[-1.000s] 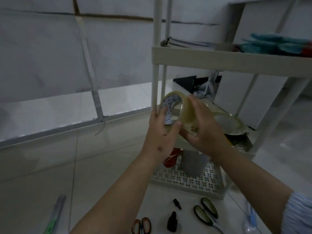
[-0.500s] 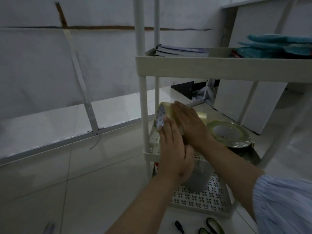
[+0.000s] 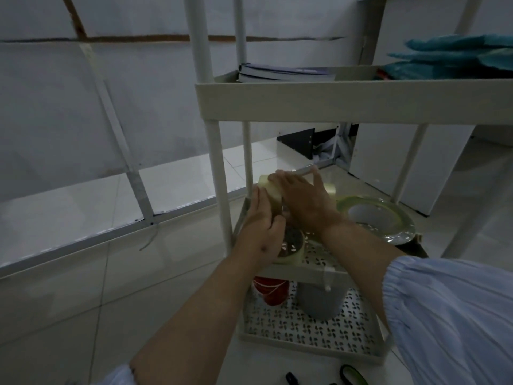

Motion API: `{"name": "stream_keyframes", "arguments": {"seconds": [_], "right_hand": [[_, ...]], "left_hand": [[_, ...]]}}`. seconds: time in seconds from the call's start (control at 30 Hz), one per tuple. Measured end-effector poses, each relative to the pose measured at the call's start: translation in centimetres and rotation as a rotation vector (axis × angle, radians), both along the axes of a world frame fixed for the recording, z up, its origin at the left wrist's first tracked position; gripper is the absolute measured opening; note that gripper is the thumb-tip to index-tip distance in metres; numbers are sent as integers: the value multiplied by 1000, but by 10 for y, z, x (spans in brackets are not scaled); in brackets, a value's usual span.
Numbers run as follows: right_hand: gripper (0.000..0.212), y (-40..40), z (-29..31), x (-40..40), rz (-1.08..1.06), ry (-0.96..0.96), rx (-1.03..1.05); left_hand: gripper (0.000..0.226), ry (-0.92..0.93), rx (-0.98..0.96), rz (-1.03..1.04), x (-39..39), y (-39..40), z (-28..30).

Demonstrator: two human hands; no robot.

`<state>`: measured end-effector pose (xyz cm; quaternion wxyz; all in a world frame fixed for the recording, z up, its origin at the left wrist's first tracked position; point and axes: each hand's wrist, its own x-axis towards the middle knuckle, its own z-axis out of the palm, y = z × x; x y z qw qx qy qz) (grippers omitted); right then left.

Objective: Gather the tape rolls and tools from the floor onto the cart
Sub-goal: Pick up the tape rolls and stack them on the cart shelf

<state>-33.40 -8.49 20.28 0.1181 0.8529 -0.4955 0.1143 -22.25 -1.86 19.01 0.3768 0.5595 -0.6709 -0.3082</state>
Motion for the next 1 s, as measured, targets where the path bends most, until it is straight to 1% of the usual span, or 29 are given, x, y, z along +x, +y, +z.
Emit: {"name": "stream_keyframes", "arguments": {"seconds": [0.1, 0.2, 0.3, 0.4, 0.53, 0.67, 0.73, 0.8, 0.83, 0.93, 0.97, 1.0], "right_hand": [[68, -4, -3, 2, -65, 72, 16], [64, -4, -3, 3, -115, 67, 33], [66, 2, 3, -3, -180, 99, 12], [68, 5, 6, -14, -228, 115, 61], [75, 3, 6, -23, -219, 97, 182], [83, 3, 2, -27, -219, 135, 129], [82, 7, 2, -28, -254, 115, 86], [76, 15, 6, -29, -267, 44, 46], [71, 22, 8, -32, -251, -36, 28], [52, 52, 9, -45, -89, -355, -29], [48, 65, 6, -51, -45, -417, -26], [44, 80, 0, -57, -16, -432, -21]], "left_hand": [[62, -33, 24, -5, 0, -6, -2], [61, -101, 34, -12, 0, -10, -1], [59, -136, 41, -11, -2, -11, 1], [55, -192, 22, -2, -2, -11, -5], [52, -173, 28, 6, -2, -12, -7], [50, -92, 58, -12, 2, -14, -4], [56, -81, 69, 1, 3, -10, -3], [58, -118, 64, 16, 4, -2, -3], [58, -142, 27, 24, 4, 3, -4], [64, -169, -125, 19, 0, 27, -7], [66, -161, -177, -2, -3, 38, -10], [65, -145, -214, -31, -7, 49, -14]]}}
